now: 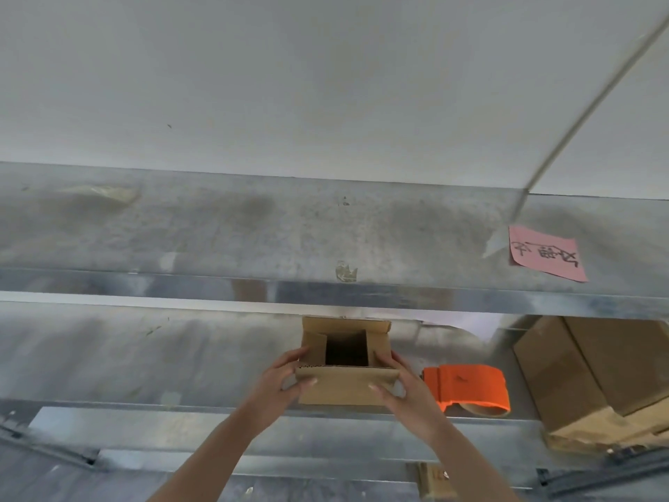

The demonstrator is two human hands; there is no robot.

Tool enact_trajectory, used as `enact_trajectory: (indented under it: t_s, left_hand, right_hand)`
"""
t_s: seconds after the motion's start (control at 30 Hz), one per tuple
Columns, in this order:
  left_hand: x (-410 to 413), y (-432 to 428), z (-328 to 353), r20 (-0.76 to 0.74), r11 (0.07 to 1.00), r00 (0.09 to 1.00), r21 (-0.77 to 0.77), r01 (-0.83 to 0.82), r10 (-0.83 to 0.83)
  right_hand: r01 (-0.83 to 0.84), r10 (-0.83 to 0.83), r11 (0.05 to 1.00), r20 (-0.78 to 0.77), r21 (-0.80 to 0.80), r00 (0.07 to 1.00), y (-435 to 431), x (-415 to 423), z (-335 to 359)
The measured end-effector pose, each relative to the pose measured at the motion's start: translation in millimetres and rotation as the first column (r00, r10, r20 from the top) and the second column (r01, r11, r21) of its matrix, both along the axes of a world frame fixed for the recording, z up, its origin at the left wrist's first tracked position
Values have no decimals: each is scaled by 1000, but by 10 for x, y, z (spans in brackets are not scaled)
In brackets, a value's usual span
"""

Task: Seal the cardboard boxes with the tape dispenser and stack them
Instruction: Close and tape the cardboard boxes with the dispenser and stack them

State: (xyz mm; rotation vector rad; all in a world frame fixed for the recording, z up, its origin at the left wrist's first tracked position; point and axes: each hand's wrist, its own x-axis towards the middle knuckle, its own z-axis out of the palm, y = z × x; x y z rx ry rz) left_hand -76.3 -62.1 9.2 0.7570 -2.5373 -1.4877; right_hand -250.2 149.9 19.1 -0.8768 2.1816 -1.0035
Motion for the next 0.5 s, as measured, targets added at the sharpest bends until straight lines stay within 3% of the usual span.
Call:
enact_trajectory:
  t_s: [0.1, 0.23, 0.4, 0.5]
  left_hand:
    - [-25, 2, -65, -28, 995, 994, -9, -103, 103]
    - [-102, -5, -4, -78, 963, 969, 154, -223, 236]
    - [-259, 40, 17, -79, 947, 947, 117, -300, 310]
    - [-317, -35, 21, -125, 949, 943, -24, -315, 310]
  right_hand:
    - [79, -71, 995, 113, -68, 991, -16, -66, 9]
    - [162, -136, 978, 191, -130, 972, -38, -142, -24]
    - [219, -197, 966, 164, -136, 967, -138, -88, -81]
    - [249, -223, 958, 175, -141, 959, -153, -76, -139]
